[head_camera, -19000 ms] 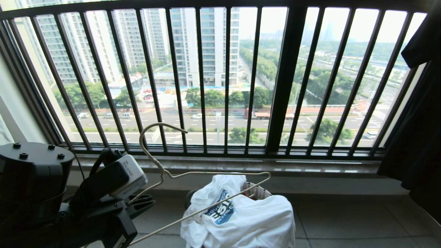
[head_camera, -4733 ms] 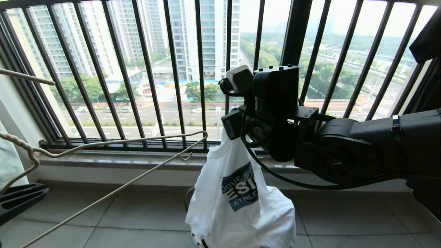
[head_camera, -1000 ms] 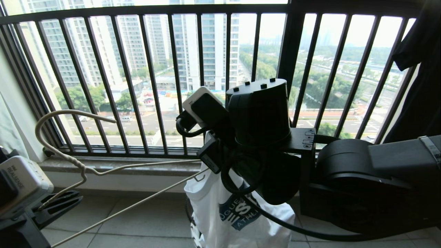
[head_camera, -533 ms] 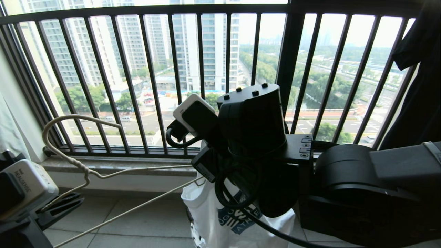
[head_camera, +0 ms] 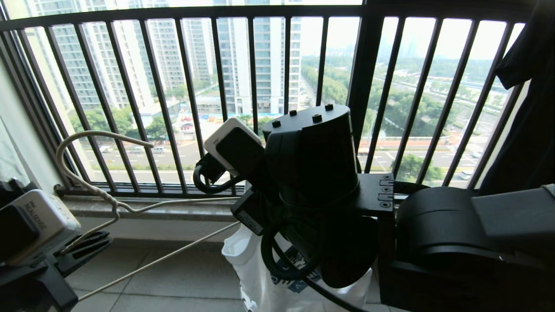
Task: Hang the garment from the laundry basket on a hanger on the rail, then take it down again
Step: Hang the clothes on the clothes rack
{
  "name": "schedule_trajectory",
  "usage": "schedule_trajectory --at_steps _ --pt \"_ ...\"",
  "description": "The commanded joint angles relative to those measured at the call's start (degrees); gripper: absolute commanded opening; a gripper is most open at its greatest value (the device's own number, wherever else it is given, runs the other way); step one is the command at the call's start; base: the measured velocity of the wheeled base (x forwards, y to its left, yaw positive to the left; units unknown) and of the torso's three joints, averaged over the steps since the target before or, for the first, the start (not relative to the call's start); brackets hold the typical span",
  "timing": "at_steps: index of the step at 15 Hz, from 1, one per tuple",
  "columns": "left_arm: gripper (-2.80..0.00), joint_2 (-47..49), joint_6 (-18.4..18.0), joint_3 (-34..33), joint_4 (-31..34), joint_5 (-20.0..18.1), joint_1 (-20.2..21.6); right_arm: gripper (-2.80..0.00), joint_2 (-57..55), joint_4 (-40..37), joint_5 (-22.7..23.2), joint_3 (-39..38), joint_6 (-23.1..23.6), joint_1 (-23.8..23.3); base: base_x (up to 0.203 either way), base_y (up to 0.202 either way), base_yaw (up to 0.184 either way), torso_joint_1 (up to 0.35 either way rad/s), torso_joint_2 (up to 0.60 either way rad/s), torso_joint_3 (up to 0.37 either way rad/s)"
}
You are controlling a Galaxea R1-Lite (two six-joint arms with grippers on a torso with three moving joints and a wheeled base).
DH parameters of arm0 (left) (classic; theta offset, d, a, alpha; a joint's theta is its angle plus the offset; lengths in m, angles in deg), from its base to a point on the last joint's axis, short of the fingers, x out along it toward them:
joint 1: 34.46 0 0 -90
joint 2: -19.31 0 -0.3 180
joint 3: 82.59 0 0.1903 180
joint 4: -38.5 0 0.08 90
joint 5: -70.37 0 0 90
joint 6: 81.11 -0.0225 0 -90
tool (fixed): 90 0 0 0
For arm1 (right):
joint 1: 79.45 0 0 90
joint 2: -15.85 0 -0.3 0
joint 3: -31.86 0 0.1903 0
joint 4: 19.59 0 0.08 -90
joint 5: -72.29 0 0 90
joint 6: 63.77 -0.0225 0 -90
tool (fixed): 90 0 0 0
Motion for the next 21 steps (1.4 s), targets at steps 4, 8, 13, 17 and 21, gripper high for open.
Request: schedule_trajectory --at_steps 4,8,13,17,21 --pt "-2.8 4.4 0.5 -1.8 -8.0 0.1 1.3 -2.8 1.0 2.4 -0.3 0.2 -0.3 -0.4 0.0 0.0 0.0 0.0 0.0 0.0" --pt "-2.8 6.2 2.0 -2.8 -13.5 0.7 1.3 -2.8 1.3 4.5 -0.4 0.8 -0.1 -3.2 0.0 0.0 0.0 0.0 0.0 0.0" --pt "-2.8 4.8 0.1 -2.3 -13.7 2.6 5.5 -2.8 2.2 4.4 -0.4 1.5 -0.1 -6.1 0.0 0.0 0.0 0.0 0.0 0.0" --pt "-2.8 4.1 -0.9 -1.7 -13.7 2.7 8.6 -2.8 2.2 4.3 -0.4 1.5 -0.1 -6.3 0.0 0.0 0.0 0.0 0.0 0.0" --pt "-2.8 4.5 -1.4 -0.7 -13.6 2.7 11.5 -2.8 2.0 4.3 -0.4 1.5 -0.1 -6.3 0.0 0.0 0.0 0.0 0.0 0.0"
